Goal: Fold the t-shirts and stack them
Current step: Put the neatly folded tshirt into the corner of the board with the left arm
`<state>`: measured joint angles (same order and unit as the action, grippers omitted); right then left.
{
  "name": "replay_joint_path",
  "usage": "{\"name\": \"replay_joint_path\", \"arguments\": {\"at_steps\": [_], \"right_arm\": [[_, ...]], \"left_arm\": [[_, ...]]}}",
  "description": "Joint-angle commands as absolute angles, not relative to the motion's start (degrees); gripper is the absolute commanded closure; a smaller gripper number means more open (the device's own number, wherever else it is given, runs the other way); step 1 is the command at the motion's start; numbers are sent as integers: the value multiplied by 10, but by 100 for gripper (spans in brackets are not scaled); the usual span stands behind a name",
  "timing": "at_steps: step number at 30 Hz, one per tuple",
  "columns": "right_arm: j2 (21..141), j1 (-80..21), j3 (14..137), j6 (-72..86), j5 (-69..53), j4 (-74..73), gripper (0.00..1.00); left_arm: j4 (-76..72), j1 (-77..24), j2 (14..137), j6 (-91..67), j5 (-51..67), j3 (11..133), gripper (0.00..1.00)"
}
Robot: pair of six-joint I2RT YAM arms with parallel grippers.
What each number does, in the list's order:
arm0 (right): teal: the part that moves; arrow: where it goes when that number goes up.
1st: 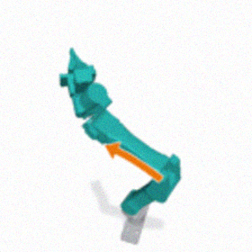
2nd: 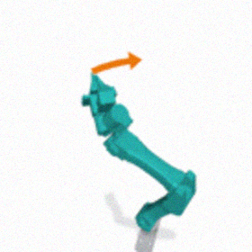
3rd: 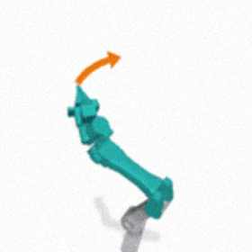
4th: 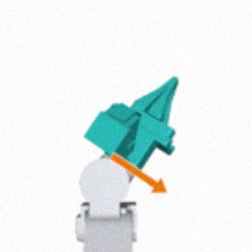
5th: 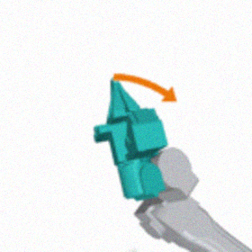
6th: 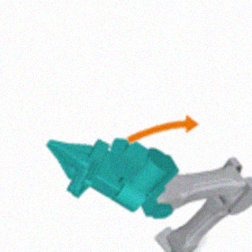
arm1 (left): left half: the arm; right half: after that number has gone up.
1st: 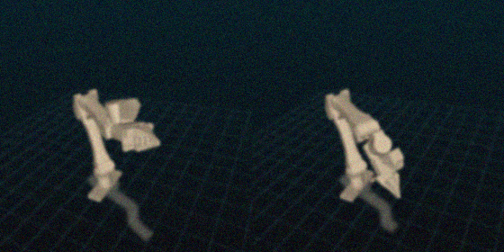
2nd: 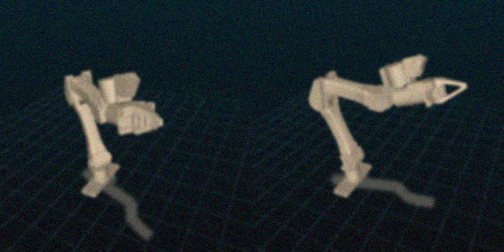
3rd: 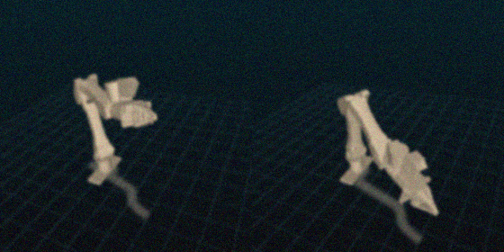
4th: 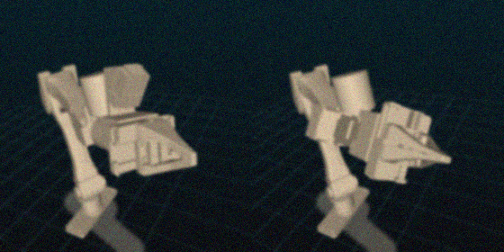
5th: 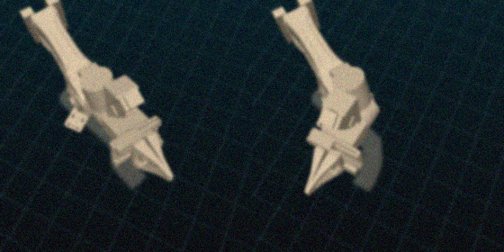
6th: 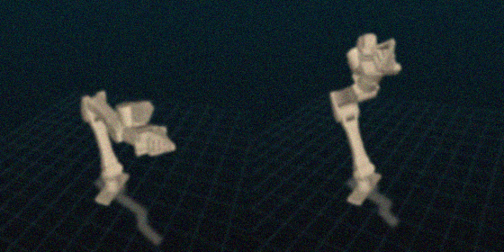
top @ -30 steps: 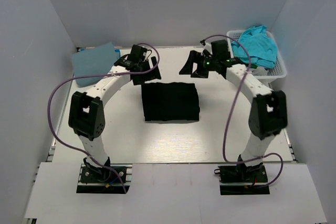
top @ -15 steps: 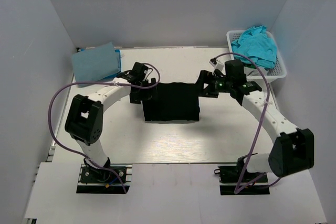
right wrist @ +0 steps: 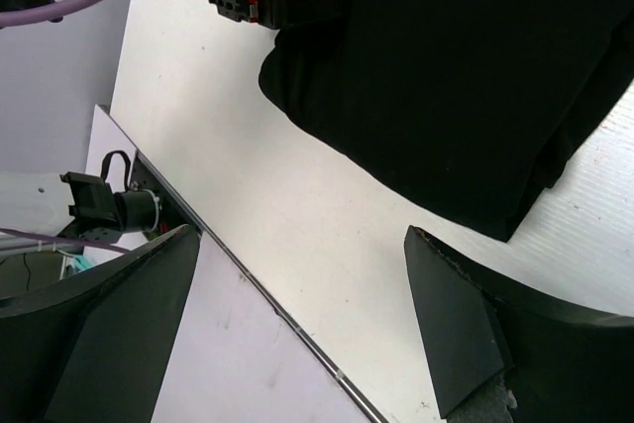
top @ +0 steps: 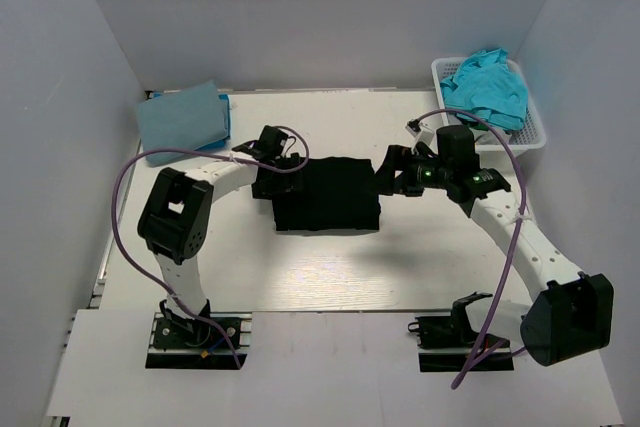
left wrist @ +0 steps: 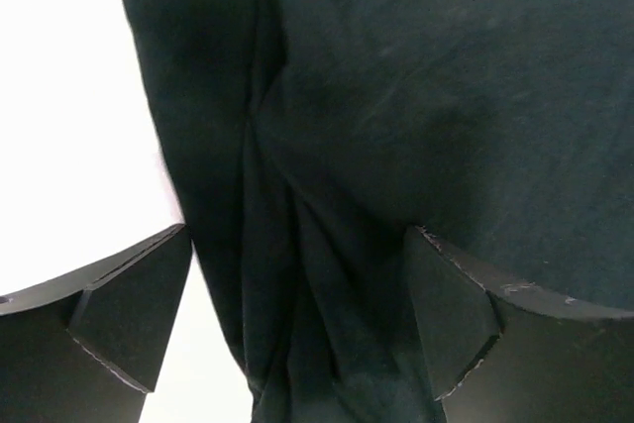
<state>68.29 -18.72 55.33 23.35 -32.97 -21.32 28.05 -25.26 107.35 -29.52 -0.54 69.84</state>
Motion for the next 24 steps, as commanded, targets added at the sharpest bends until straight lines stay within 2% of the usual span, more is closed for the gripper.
{"name": "replay_joint_path", "arguments": {"at_steps": [1,2,5,6,8,11,12,16,24], "right_arm": [[674,-185,555,221,-323,-210,10],[672,-184,555,221,-321,-210,10],[671,-184,550,221,-305,-207,10],[667,-185,544,222,-300,-206,10],[665,-184,530,227,-270,-212,10],[650,-183,512,227,-255,-210,10],[639,-182,511,227,-242,-211,10],[600,-179,504,222,-173,-234,10],[537,-178,489,231,-83,-282,10]], "left_arm": [[236,-257,1094,-277,47,661,4],[210,-258,1094,-277,61,654,7],[160,-272,1082,-282,103,626,35],[139,-281,1077,-282,124,601,47],[76,-289,1064,-305,143,558,57],[66,-295,1052,-311,119,558,92],[89,-290,1052,-302,105,569,100],[158,-290,1019,-248,26,639,100],[233,-266,957,-136,-22,751,100]]}}
